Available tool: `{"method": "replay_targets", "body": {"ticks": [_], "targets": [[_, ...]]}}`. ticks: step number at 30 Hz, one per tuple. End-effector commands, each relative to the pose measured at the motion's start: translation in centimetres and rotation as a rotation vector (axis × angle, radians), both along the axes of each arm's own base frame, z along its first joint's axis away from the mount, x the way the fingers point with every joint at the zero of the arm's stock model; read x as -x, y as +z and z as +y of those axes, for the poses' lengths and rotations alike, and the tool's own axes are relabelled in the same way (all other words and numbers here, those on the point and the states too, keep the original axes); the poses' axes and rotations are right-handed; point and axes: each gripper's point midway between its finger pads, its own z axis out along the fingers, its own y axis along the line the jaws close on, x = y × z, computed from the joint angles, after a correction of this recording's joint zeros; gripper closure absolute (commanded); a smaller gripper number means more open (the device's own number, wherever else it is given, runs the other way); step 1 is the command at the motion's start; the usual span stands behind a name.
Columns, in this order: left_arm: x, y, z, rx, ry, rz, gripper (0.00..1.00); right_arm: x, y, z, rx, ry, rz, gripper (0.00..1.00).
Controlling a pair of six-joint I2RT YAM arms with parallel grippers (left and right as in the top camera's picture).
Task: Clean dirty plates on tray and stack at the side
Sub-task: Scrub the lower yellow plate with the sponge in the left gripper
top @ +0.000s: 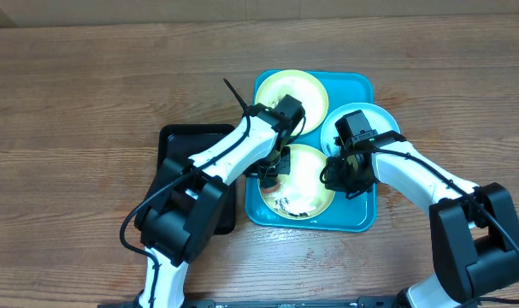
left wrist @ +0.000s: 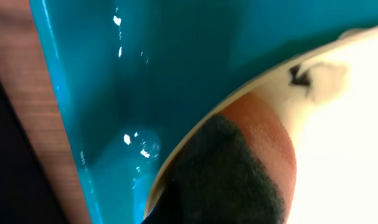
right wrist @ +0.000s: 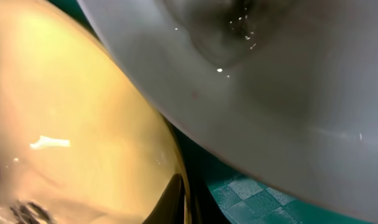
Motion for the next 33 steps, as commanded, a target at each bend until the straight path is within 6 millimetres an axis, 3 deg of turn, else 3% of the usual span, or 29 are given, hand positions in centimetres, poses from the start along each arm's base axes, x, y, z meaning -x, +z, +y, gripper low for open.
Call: {"method": "replay_targets", "body": {"ticks": [1,7,11,13,16,21,27,33], "targets": [[-1.9,0.3,-0.6,0.051,-0.012,-0.071,0.96,0.7,-2.0,-2.9,0.149,-0.041,0.031,0.96],[-1.9,0.8,-6.8,0.376,-0.052,-0.019,0.96,0.7,-2.0,-2.9,0.149,-0.04,0.031,0.96],[-2.0,-0.2,-7.9,0.429,-0.063,-0.002,0.96,0.7,-2.0,-2.9,0.149,-0.04,0.03,0.96],[-2.2,-0.8,-7.7,0.421,-0.057,0.002,0.96,0.7,-2.0,-2.9,0.149,-0.04,0.03,0.96],[-3.2,-1.2,-5.8,0.351,-0.033,-0.033,0.96,0.7,-2.0,-2.9,0.149,-0.04,0.031,0.96],[-5.8,-0.6,-0.5,0.136,0.02,-0.118,0.96,0.7,-2.0,-2.9,0.149,-0.04,0.031,0.96],[-5.5,-0.3,0.3,0.097,-0.102,-0.101,0.96,0.7,-2.0,-2.9,0.149,-0.04,0.031,0.96],[-6.1,0.0,-1.9,0.122,-0.192,-0.167,0.96,0.7,-2.0,-2.9,0.149,-0.04,0.031,0.96]]}}
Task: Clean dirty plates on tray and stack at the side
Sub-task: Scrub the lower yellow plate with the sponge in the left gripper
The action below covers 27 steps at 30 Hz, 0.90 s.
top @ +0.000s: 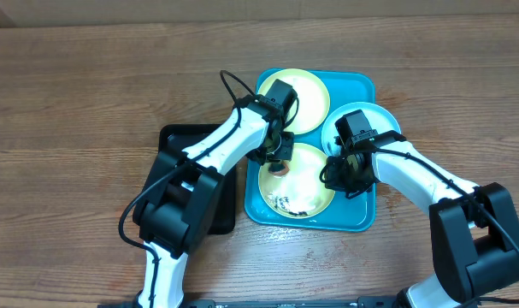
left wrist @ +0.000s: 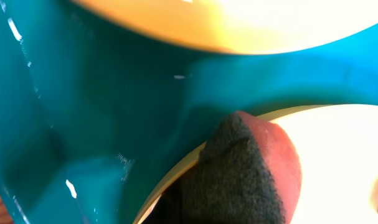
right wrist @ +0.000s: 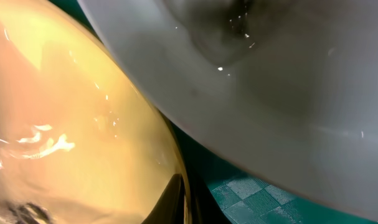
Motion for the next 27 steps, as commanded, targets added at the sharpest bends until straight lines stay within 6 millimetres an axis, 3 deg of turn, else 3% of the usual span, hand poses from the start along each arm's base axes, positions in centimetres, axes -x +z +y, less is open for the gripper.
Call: {"method": "replay_targets", "body": {"ticks": [1,5,8,10,15,19,23,27], "targets": [[-2.2,-0.1,0.0,-0.045,-0.046,-0.108,0.96,0.8,-2.0,-2.9,0.147,-0.026,0.033,0.96],[-2.1,0.1,-3.1,0.073,-0.084,-0.112,0.96,0.8,-2.0,-2.9,0.147,-0.026,0.034,0.96],[-0.6,0.0,-4.4,0.142,-0.095,-0.042,0.96,0.8,-2.0,-2.9,0.147,-0.026,0.034,0.96],[0.7,0.0,-4.5,0.164,-0.091,0.021,0.96,0.8,-2.0,-2.9,0.147,-0.026,0.034,0.96],[4.7,-0.4,-2.0,0.085,0.009,0.23,0.96,0.8,-2.0,-2.9,0.147,-0.026,0.034,0.96],[7.1,-0.4,-1.1,0.025,0.007,0.314,0.96,0.8,-2.0,-2.9,0.147,-0.026,0.034,0.96],[8.3,-0.5,-2.2,0.013,-0.011,0.319,0.96,0.8,-2.0,-2.9,0.147,-0.026,0.034,0.96],[9.2,-0.5,-4.7,0.034,-0.017,0.299,0.96,0.8,-2.0,-2.9,0.147,-0.026,0.034,0.96]]}}
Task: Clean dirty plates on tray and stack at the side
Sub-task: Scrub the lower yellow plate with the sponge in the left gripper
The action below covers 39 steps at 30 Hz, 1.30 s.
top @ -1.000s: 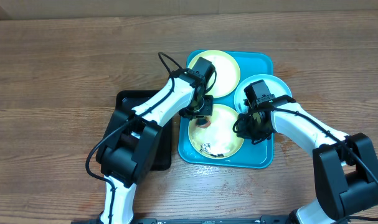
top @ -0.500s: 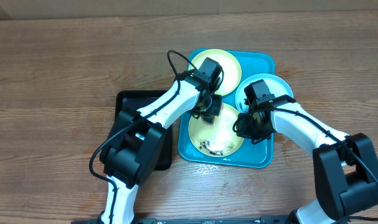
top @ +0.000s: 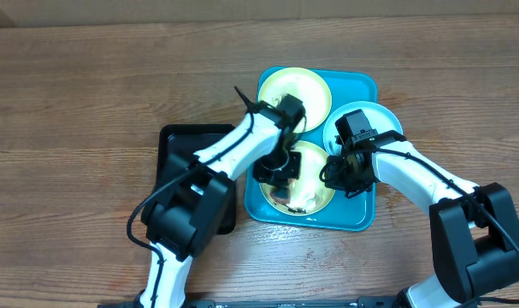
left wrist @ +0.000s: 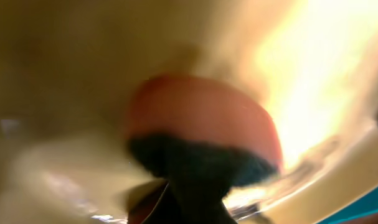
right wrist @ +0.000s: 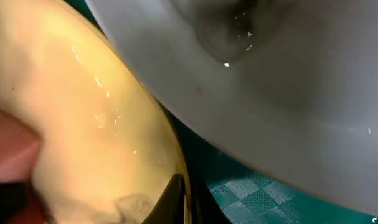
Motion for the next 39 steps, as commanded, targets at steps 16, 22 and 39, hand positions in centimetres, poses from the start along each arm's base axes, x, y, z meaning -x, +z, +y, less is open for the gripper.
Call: {"method": "replay_targets", "body": {"ticks": [16,22,39], "targets": [[2.1,-0.9,0.6,-0.174,0.145,0.036,0.96,1.1,-2.0,-2.8,0.143,-0.017,0.043,0.96],[-0.8,-0.6,6.7,-0.406,0.19,-0.088,0.96,1.0,-2.0,-2.8,0.143,-0.017,0.043,0.96],[-7.4,-0.5,6.1,-0.349,0.017,-0.355,0.96,1.0,-2.0,-2.8,0.139,-0.017,0.041,0.96]]}}
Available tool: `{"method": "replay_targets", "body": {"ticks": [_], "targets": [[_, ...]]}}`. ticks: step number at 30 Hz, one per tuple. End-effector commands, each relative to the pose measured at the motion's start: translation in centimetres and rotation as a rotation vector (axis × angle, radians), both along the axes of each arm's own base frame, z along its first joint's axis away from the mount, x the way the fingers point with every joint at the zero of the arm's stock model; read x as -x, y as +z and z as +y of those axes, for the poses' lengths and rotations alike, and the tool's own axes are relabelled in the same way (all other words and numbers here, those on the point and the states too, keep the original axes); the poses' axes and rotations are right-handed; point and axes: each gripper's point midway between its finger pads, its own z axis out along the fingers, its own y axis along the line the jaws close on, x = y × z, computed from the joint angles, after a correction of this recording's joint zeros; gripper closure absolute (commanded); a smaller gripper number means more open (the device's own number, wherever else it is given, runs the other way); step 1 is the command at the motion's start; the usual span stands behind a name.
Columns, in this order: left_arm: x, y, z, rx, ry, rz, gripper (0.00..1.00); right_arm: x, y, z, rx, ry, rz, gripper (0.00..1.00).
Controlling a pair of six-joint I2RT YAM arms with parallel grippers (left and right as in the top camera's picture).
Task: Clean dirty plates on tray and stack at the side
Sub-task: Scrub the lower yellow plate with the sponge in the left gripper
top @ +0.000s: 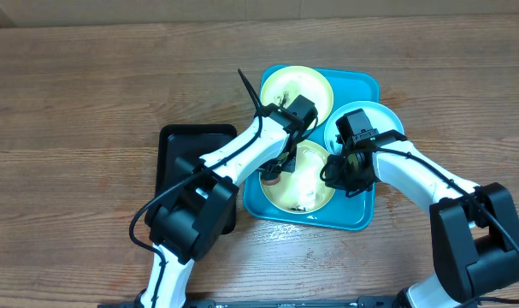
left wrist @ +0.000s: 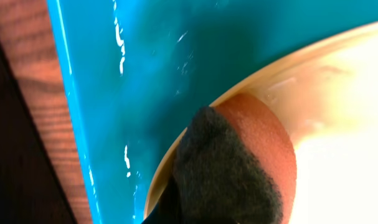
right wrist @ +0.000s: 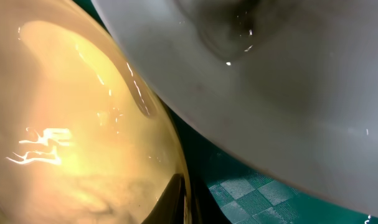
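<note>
A teal tray [top: 362, 218] holds two yellow plates and a white plate [top: 374, 115] at its right side. My left gripper [top: 274, 174] is shut on a sponge [left wrist: 238, 162], orange with a dark scouring face, which rests on the left rim of the near yellow plate [top: 309, 171]. The right gripper [top: 338, 177] is shut on that plate's right rim, with one dark finger [right wrist: 175, 196] showing against the edge. A faint smear remains near the plate's front. The far yellow plate [top: 295, 90] lies behind.
A black tray [top: 178, 145] sits on the wooden table just left of the teal tray, under my left arm. The white plate overhangs the near plate's right rim, close above the right gripper.
The sponge has moved from the front middle of the near yellow plate to its left rim. The plate's front shows less dark dirt. The right gripper still holds the right rim.
The sponge was first at the near plate's left rim, with dark dirt at the plate's front. Then it was at the plate's back left edge, then over the dirty front. Now it is back at the left rim and the dirt has faded.
</note>
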Motion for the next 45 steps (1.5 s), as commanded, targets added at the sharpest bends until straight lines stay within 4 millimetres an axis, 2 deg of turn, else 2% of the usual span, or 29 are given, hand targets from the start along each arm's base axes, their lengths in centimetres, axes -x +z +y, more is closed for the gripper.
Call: {"method": "replay_targets", "body": {"ticks": [1,3,6,12,15,23,28,34,38,41,45], "targets": [[-0.3,-0.8,-1.4,0.132,-0.072,0.06,0.96,1.2,-2.0,-2.6,0.139,-0.009,0.045,0.96],[2.3,-0.5,-4.8,0.333,-0.082,0.2,0.96,1.2,-2.0,-2.6,0.139,-0.009,0.045,0.96],[5.0,-0.3,-7.6,0.474,-0.058,0.325,0.96,1.2,-2.0,-2.6,0.139,-0.009,0.045,0.96],[8.2,-1.1,-11.8,0.558,-0.066,0.408,0.96,1.2,-2.0,-2.6,0.139,-0.009,0.045,0.96],[9.1,-1.5,-12.9,0.571,-0.094,0.425,0.96,1.2,-2.0,-2.6,0.14,-0.009,0.045,0.96],[9.0,-1.1,-13.1,0.623,-0.038,0.47,0.96,1.2,-2.0,-2.6,0.14,-0.009,0.045,0.96],[9.5,0.2,-14.2,0.714,-0.004,0.54,0.96,1.2,-2.0,-2.6,0.14,-0.009,0.045,0.96],[7.1,-0.3,-15.1,0.712,0.12,0.452,0.96,1.2,-2.0,-2.6,0.139,-0.009,0.045,0.96],[6.0,-1.3,-14.2,0.641,0.162,0.379,0.96,1.2,-2.0,-2.6,0.14,-0.009,0.045,0.96],[5.6,-2.5,-12.3,0.523,0.181,0.314,0.96,1.2,-2.0,-2.6,0.14,-0.009,0.046,0.96],[6.5,-3.6,-9.9,0.349,0.191,0.273,0.96,1.2,-2.0,-2.6,0.14,-0.009,0.046,0.96]]}}
